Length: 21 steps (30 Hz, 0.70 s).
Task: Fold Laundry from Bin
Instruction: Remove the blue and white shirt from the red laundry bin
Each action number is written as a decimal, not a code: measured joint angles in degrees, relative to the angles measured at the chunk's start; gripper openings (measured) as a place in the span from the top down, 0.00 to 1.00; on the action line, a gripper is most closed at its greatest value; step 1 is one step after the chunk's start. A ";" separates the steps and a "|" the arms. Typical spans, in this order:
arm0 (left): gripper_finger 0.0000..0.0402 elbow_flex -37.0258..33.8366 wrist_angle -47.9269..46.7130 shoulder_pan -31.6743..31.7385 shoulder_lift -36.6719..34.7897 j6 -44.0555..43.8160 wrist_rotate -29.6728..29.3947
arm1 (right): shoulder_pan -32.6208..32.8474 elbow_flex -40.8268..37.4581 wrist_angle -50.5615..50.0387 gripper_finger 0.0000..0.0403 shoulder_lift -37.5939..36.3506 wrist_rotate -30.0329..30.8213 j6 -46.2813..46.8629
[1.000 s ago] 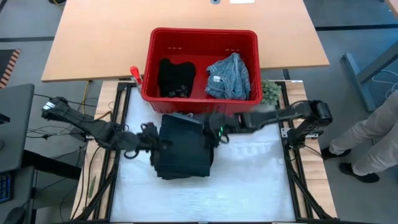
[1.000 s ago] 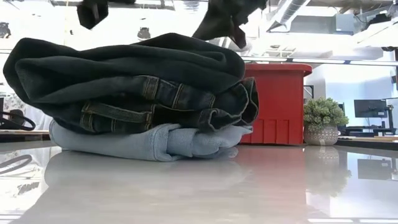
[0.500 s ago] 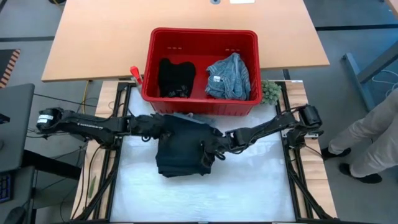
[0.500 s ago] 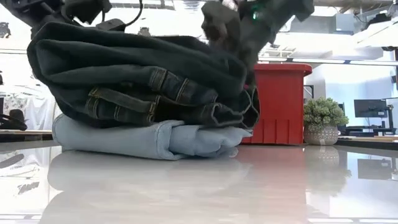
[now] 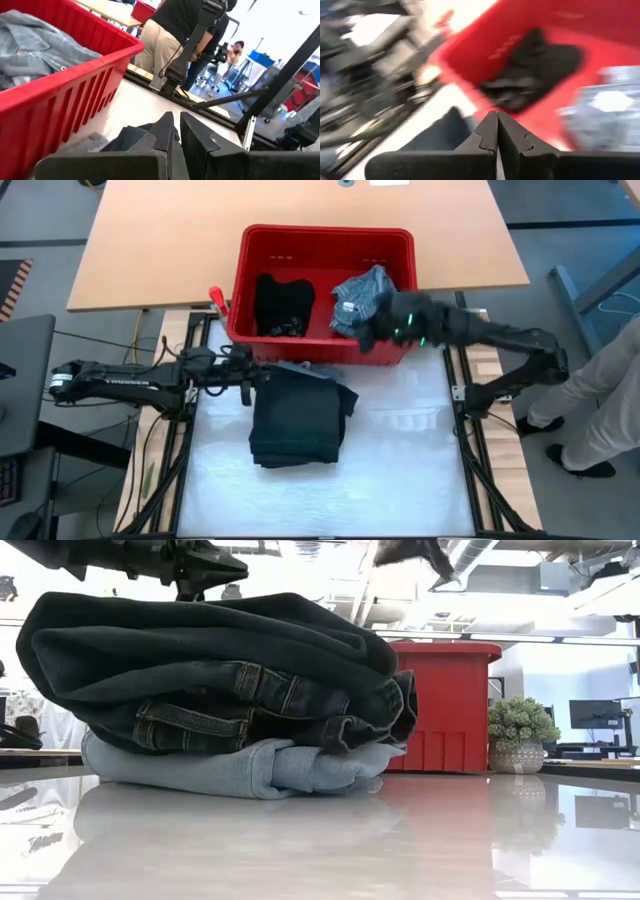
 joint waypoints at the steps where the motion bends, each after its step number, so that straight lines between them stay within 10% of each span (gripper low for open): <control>1: 0.95 0.00 0.36 -0.07 0.22 0.53 0.00 | -3.36 1.52 -2.34 0.90 0.29 -1.02 -1.30; 12: 0.95 -0.02 0.63 -0.03 4.62 2.47 -0.98 | -32.94 8.85 -10.43 0.61 16.49 -12.23 -13.91; 21: 0.95 -0.02 -0.08 0.01 8.55 -6.61 -4.57 | -39.18 16.26 -17.99 0.37 30.21 -13.85 -23.61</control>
